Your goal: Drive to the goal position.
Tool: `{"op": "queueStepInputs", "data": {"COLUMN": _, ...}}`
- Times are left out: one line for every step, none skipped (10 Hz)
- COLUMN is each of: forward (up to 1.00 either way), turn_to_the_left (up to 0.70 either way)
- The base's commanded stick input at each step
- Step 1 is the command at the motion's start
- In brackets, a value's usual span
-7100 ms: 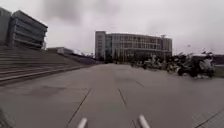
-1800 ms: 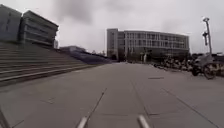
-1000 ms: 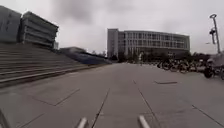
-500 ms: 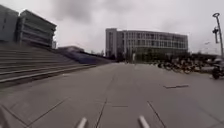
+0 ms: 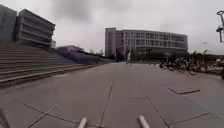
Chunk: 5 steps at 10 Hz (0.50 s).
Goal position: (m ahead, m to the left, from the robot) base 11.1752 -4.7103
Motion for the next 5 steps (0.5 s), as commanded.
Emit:
{"op": "queueStepInputs", "data": {"forward": 1.0, "turn_to_the_left": -0.02}}
{"op": "queueStepInputs", "data": {"forward": 1.0, "turn_to_the_left": -0.02}}
{"op": "queueStepInputs", "data": {"forward": 1.0, "turn_to_the_left": -0.02}}
{"op": "queueStepInputs", "data": {"forward": 1.0, "turn_to_the_left": -0.06}}
{"op": "queueStepInputs", "data": {"forward": 1.0, "turn_to_the_left": -0.27}}
